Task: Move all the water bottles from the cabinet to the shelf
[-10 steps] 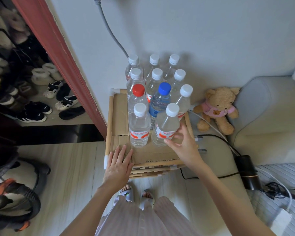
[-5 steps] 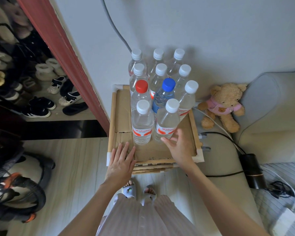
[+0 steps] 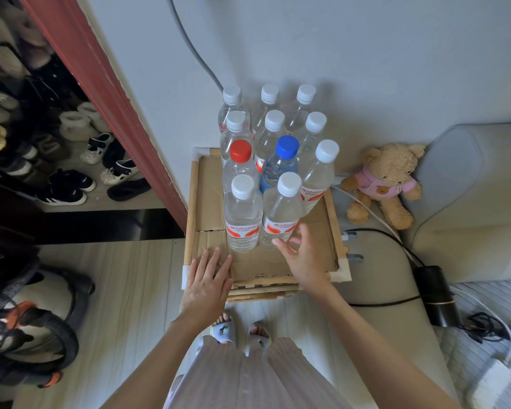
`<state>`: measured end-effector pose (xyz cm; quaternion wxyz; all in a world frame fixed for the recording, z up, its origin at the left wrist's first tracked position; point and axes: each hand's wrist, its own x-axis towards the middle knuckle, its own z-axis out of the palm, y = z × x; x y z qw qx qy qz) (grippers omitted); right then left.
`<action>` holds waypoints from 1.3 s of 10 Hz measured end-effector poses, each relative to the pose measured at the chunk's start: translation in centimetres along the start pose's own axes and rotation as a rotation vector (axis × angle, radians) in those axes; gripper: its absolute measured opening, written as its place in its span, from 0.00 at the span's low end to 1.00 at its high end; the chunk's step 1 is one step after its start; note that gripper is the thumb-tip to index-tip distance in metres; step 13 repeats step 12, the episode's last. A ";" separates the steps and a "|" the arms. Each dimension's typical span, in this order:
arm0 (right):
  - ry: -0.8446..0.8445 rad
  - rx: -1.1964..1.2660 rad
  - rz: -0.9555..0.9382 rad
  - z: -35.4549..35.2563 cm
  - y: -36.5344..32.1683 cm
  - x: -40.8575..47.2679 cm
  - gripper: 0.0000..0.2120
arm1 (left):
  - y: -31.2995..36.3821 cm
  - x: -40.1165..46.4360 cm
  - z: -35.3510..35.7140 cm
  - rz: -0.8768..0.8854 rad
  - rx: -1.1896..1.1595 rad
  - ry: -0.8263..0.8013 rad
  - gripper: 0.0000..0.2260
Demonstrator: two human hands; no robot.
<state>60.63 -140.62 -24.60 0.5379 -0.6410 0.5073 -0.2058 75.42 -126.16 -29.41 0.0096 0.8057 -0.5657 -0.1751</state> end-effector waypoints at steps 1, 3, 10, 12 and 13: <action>0.004 0.019 0.007 0.1 0.3 0.1 0.23 | -0.2 0.1 0.1 0.022 -0.050 -0.006 0.30; -0.041 -0.013 0.060 0.2 1.5 -0.2 0.26 | 1.0 0.5 -0.8 -0.015 -0.357 0.018 0.25; -0.061 0.057 0.089 1.1 1.6 -1.0 0.28 | 1.0 0.7 -1.3 -0.017 -0.365 -0.070 0.26; -0.101 0.087 0.128 0.3 2.1 -1.3 0.35 | -0.1 0.7 0.0 -0.017 -0.066 0.078 0.41; -0.101 0.087 0.128 0.3 2.1 -1.3 0.35 | -0.1 0.7 0.0 -0.017 -0.066 0.078 0.41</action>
